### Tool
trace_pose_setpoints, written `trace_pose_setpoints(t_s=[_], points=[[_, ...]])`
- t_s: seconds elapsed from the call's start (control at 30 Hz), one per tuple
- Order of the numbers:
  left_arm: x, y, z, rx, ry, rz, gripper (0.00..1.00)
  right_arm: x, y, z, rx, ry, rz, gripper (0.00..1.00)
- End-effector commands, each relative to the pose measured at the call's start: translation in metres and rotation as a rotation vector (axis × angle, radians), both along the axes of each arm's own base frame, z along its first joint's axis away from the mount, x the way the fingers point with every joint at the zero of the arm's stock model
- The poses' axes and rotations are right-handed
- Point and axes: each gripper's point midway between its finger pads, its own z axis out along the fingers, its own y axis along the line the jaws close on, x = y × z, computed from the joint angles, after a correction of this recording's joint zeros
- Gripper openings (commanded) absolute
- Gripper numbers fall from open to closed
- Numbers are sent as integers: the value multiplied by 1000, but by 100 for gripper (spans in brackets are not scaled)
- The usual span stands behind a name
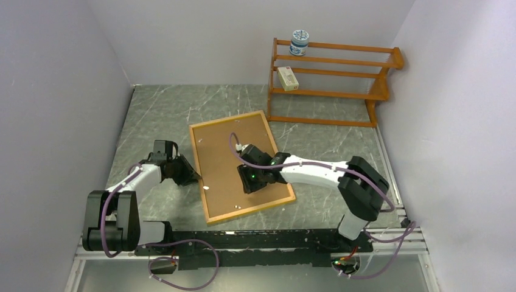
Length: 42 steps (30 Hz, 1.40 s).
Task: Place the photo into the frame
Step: Install the photo frame at the center of the board.
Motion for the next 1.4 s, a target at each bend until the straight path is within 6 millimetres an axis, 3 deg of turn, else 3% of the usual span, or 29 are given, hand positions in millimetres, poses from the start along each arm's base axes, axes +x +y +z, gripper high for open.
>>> trace_pose_setpoints(t_s=[0.0,0.23,0.47,0.8,0.97,1.37], points=[[-1,0,0,9,-13,-3,25,-18,31,-7,59,72,66,32],[-4,0,-8,7,11,-3,17,-38,55,-16,73,112,160,32],[-5,2,-7,19,10,8,11,-53,64,-25,97,173,211,27],[-5,4,-9,25,13,17,11,-79,56,-34,103,250,278,26],[-6,4,-10,27,17,20,11,-82,53,-41,80,269,273,27],[-5,7,-10,41,20,24,11,-81,23,-53,-66,276,205,27]])
